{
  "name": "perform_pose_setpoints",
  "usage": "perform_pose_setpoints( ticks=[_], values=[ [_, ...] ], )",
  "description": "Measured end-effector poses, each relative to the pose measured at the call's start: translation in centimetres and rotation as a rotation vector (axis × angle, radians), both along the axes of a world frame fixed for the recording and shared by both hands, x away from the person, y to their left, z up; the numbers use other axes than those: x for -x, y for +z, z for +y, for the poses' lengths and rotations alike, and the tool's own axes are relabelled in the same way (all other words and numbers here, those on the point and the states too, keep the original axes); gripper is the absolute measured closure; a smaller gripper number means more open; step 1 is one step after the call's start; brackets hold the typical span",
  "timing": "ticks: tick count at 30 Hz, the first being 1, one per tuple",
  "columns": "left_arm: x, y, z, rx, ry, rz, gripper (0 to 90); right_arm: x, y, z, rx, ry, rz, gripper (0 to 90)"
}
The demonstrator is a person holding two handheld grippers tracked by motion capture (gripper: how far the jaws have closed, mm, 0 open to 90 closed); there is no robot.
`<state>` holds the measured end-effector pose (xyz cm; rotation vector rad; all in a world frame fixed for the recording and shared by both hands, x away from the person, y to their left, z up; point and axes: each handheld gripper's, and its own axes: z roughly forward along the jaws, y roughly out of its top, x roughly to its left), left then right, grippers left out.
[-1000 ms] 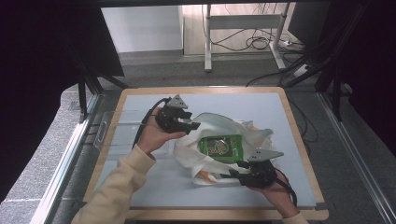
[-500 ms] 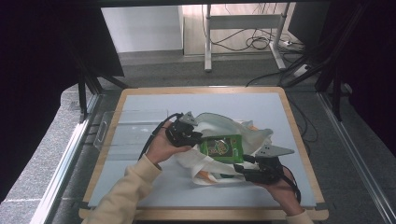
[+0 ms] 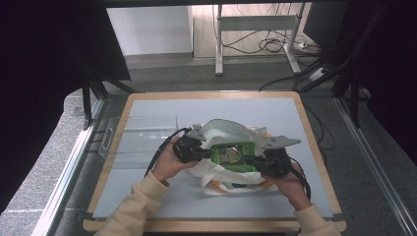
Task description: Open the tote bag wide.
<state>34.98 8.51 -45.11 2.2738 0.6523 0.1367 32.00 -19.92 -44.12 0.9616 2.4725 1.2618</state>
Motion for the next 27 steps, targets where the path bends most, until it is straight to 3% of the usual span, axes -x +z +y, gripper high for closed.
perform_pose_setpoints(
  ticks=[11, 20, 27],
  values=[
    [0.1, -0.1, 0.6, 0.019, 0.012, 0.008, 90.0, -4.2, 0.2, 5.6, 0.075, 0.093, 0.03, 89.1],
    [0.3, -0.3, 0.6, 0.019, 0.01, 0.021, 90.0, -7.3, -2.4, 9.7, 0.158, 0.157, 0.084, 89.1],
    [0.4, -0.5, 0.8, 0.012, 0.002, 0.024, 90.0, -9.1, -3.5, 11.4, 0.164, 0.173, 0.103, 89.1]
  ],
)
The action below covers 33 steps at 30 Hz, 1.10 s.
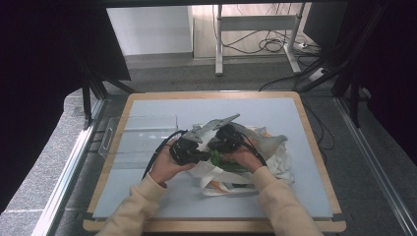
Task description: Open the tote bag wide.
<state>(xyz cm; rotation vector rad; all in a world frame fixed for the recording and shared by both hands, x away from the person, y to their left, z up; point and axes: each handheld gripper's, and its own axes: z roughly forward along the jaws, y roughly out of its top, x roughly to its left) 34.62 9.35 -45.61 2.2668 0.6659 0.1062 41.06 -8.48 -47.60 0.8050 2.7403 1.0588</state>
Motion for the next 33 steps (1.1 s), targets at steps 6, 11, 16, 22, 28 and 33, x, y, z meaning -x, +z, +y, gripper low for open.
perform_pose_setpoints(
  ticks=[6, 11, 16, 22, 28, 33],
  values=[
    [0.1, -0.3, 0.0, -0.004, -0.001, 0.012, 90.0, -0.6, -0.1, -0.2, -0.001, -0.027, -0.003, 89.2],
    [0.4, -0.7, 0.1, -0.014, -0.005, 0.022, 90.0, -1.3, -0.1, -0.1, 0.009, -0.045, -0.007, 89.2],
    [0.9, -1.7, 0.2, -0.024, -0.009, 0.052, 90.0, -2.4, 0.0, 0.1, 0.014, -0.075, -0.017, 89.3],
    [1.2, -2.3, 0.1, -0.024, -0.01, 0.068, 90.0, -3.5, -0.6, 0.3, -0.004, -0.097, 0.012, 89.3],
    [1.2, -2.5, -0.3, -0.039, -0.017, 0.075, 90.0, -4.5, -0.9, 0.4, -0.006, -0.114, 0.025, 89.3],
    [1.3, -2.6, -0.4, -0.042, -0.016, 0.068, 90.0, -5.0, -1.4, 0.4, -0.015, -0.134, 0.038, 89.3]
  ],
)
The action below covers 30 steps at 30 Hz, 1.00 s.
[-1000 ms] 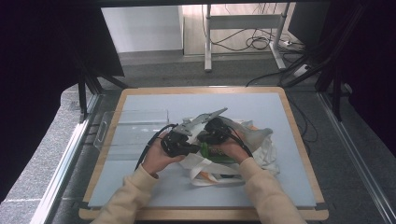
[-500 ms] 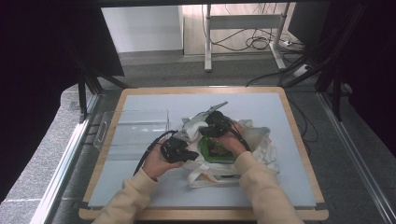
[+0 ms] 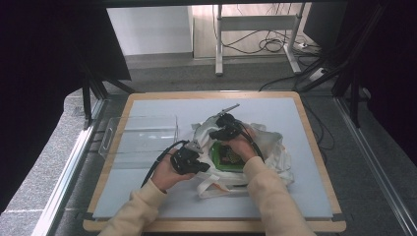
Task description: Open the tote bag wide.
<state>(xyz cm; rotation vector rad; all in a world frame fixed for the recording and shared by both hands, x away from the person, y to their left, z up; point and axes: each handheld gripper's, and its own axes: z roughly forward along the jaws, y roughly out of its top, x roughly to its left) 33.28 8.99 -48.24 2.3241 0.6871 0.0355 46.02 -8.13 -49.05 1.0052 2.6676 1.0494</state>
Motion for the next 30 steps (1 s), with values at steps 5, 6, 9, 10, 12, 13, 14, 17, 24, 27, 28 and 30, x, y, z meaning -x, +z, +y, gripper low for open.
perform_pose_setpoints(
  ticks=[5, 6, 9, 10, 12, 13, 14, 17, 24, 27, 28, 30],
  values=[
    [0.0, 0.0, 0.1, 0.008, -0.005, 0.003, 90.0, 0.7, 0.6, -0.4, -0.028, -0.015, 0.018, 89.1],
    [0.0, 0.1, 0.2, 0.01, -0.006, 0.003, 90.0, 1.1, 0.9, -0.6, -0.034, -0.01, 0.016, 88.9],
    [-0.1, 0.1, 0.3, 0.008, -0.005, 0.006, 90.0, 2.5, 1.8, -1.3, -0.047, 0.009, 0.008, 88.3],
    [-0.1, 0.1, 0.4, 0.004, -0.009, 0.005, 90.0, 3.1, 2.2, -1.6, -0.049, 0.011, 0.007, 88.1],
    [-0.1, 0.1, 0.4, 0.008, -0.007, 0.004, 90.0, 4.3, 2.8, -2.0, -0.042, 0.029, -0.004, 87.6],
    [-0.1, 0.1, 0.4, 0.007, -0.008, 0.002, 90.0, 4.9, 3.1, -2.3, -0.032, 0.038, -0.008, 87.5],
    [-0.1, 0.1, 0.4, 0.007, -0.006, 0.001, 90.0, 5.6, 3.4, -2.5, -0.026, 0.048, -0.012, 87.4],
    [0.0, 0.2, 0.4, 0.008, -0.003, 0.001, 90.0, 7.6, 3.9, -3.3, -0.009, 0.073, -0.022, 87.2],
    [-0.1, 0.2, 0.6, 0.02, 0.012, 0.006, 90.0, 11.0, 3.4, -4.7, 0.019, 0.111, 0.009, 87.1],
    [-0.1, 0.2, 0.6, 0.021, 0.012, 0.007, 90.0, 12.5, 2.8, -4.7, 0.026, 0.15, 0.029, 87.1],
    [-0.1, 0.2, 0.6, 0.019, 0.013, 0.008, 90.0, 13.1, 2.5, -4.7, 0.029, 0.166, 0.031, 87.1],
    [-0.1, 0.1, 0.6, 0.019, 0.009, 0.011, 90.0, 14.2, 2.1, -4.6, 0.031, 0.19, 0.033, 87.1]
  ],
)
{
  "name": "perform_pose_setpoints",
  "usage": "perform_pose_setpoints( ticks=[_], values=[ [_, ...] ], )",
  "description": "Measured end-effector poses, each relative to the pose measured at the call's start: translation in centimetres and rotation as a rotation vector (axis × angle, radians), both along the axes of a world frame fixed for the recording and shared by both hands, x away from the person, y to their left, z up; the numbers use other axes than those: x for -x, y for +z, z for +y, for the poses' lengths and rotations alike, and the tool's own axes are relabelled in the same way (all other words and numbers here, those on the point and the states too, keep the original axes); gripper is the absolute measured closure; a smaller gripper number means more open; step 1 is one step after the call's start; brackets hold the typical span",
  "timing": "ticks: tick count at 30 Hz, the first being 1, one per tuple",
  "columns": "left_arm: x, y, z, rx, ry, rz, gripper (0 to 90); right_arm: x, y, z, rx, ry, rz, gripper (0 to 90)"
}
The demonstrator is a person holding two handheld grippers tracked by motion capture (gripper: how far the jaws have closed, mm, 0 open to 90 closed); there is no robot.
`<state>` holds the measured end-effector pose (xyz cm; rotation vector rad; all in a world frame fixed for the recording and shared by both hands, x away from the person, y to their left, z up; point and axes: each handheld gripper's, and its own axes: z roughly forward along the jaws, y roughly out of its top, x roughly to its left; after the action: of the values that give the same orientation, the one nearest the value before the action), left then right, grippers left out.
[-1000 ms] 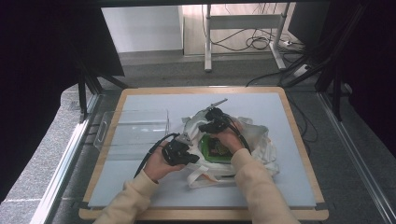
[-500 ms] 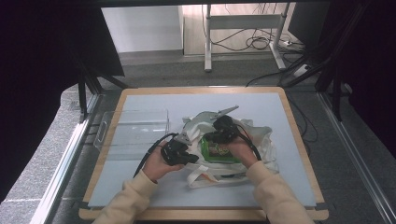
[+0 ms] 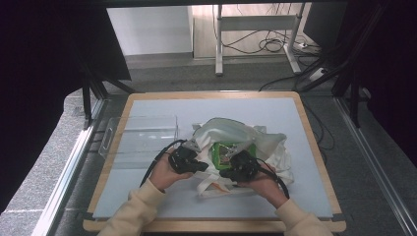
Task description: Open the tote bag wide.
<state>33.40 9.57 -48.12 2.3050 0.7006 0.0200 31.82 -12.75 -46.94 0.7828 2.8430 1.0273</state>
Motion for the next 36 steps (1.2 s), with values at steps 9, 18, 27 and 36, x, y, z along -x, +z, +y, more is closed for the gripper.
perform_pose_setpoints(
  ticks=[9, 18, 27, 36],
  values=[
    [0.3, -0.1, -0.5, -0.012, -0.013, -0.003, 90.0, 2.4, -1.5, -0.3, -0.013, -0.022, -0.013, 89.2],
    [0.2, -0.2, -0.5, -0.017, -0.008, 0.002, 90.0, 2.5, -1.7, -0.7, -0.01, -0.039, -0.03, 89.2],
    [0.1, -0.2, -0.2, -0.01, -0.008, 0.013, 90.0, 0.0, 2.1, -5.9, -0.042, -0.204, -0.101, 89.3],
    [0.0, -0.3, -0.1, -0.011, -0.009, 0.017, 90.0, 0.3, 0.6, -9.7, 0.061, -0.271, -0.051, 89.3]
  ],
)
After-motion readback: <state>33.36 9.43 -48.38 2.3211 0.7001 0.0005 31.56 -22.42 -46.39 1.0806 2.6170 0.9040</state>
